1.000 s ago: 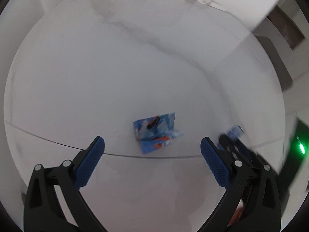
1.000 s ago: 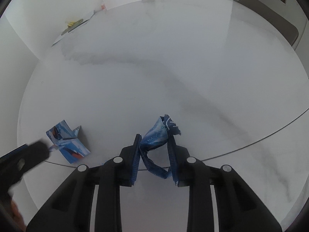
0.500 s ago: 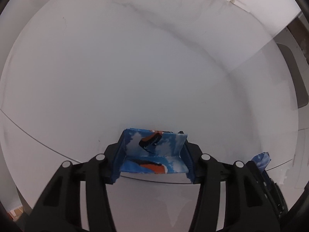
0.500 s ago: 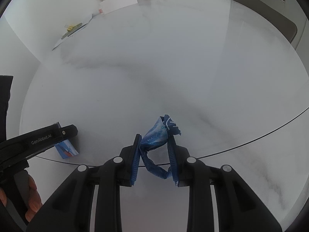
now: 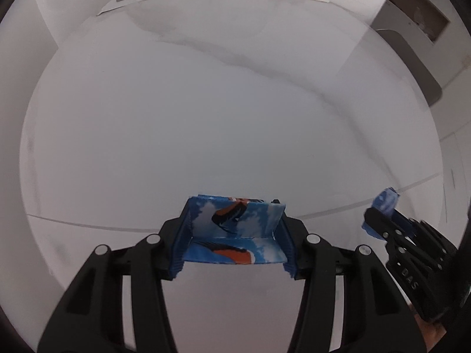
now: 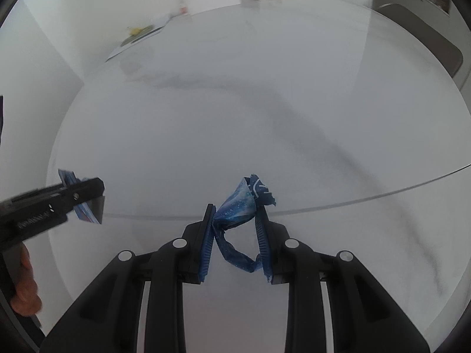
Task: Collect trash
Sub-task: 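Carry both blue wrapper pieces over the wastebasket and open both tools to drop them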
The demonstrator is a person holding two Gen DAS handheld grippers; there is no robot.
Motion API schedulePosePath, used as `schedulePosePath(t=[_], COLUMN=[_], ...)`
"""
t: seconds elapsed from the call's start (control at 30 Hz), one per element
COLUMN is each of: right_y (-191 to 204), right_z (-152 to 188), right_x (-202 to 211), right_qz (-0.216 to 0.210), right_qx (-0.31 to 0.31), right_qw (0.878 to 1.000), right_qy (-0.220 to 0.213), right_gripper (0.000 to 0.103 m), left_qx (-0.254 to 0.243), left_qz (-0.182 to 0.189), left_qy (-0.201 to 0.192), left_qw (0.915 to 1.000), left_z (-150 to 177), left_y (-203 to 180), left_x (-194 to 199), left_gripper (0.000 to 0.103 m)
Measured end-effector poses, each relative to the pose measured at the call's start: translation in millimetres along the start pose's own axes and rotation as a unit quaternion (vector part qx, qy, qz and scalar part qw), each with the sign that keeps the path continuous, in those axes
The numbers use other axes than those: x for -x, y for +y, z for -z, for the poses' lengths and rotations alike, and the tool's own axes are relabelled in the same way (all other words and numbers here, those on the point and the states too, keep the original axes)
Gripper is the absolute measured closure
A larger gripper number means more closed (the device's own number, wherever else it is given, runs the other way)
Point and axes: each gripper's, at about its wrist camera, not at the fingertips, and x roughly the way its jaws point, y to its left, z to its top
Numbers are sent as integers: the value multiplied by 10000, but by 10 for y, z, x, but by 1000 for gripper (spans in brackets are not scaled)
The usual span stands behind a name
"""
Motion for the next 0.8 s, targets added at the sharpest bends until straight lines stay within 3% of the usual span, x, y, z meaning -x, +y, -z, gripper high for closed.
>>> schedulePosePath(t=[0.23, 0.47, 0.63, 0.8], right_y=[826, 1830, 2532, 3158], right_z=[338, 762, 1118, 1496], right_x=[121, 222, 188, 73], right_qz=[-233, -326, -118, -182], right_qx=[349, 497, 256, -59], right_qw=[9991, 9982, 9994, 9996], right_qy=[52, -53, -196, -189], right_gripper=[75, 74, 74, 74], left_qx=[-166, -776, -1309, -1747], left_qz=[103, -14, 99, 233], left_qy=[28, 90, 110, 29], left_qw=[9998, 9969, 9913, 9843], left_z=[377, 776, 1028, 1259], left_y=[702, 1507, 2100, 2621], left_x=[500, 913, 1139, 1266], left_gripper=[53, 53, 53, 53])
